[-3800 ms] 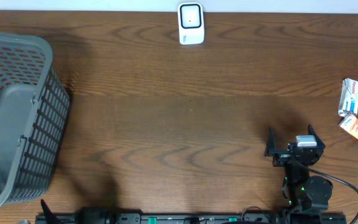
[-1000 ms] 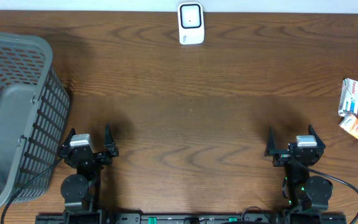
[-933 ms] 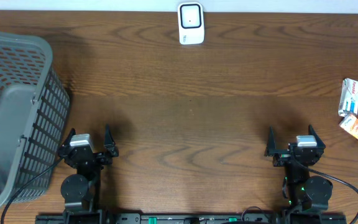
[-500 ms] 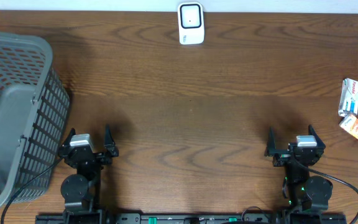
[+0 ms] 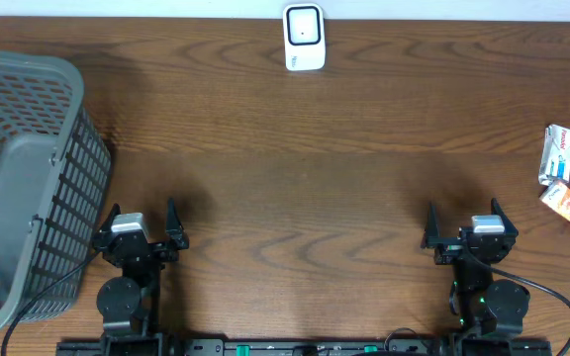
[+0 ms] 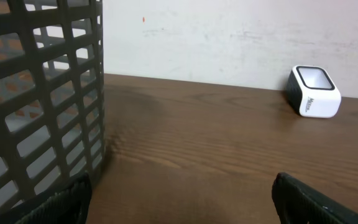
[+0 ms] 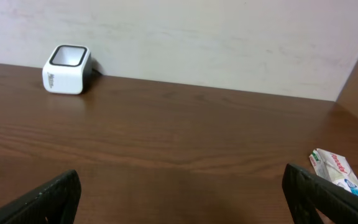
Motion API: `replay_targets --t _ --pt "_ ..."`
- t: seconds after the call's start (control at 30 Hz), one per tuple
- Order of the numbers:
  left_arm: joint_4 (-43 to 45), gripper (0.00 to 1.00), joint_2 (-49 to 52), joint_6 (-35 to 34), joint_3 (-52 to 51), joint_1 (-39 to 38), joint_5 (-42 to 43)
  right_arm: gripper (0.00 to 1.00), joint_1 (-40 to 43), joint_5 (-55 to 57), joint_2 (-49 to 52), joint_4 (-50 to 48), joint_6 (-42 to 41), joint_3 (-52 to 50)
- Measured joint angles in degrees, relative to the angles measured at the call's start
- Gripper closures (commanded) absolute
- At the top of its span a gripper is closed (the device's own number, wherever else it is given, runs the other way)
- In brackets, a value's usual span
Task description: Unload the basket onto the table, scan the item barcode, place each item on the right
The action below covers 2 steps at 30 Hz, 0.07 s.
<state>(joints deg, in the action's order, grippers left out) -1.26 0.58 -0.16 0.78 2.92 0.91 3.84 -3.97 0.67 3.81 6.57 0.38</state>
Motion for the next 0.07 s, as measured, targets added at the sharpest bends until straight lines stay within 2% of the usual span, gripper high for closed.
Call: replay_targets --t 0.07 --pt "0.00 0.07 0.00 0.00 0.00 0.00 0.00 0.01 0.00 0.00 0.00 0.00 0.00 0.00"
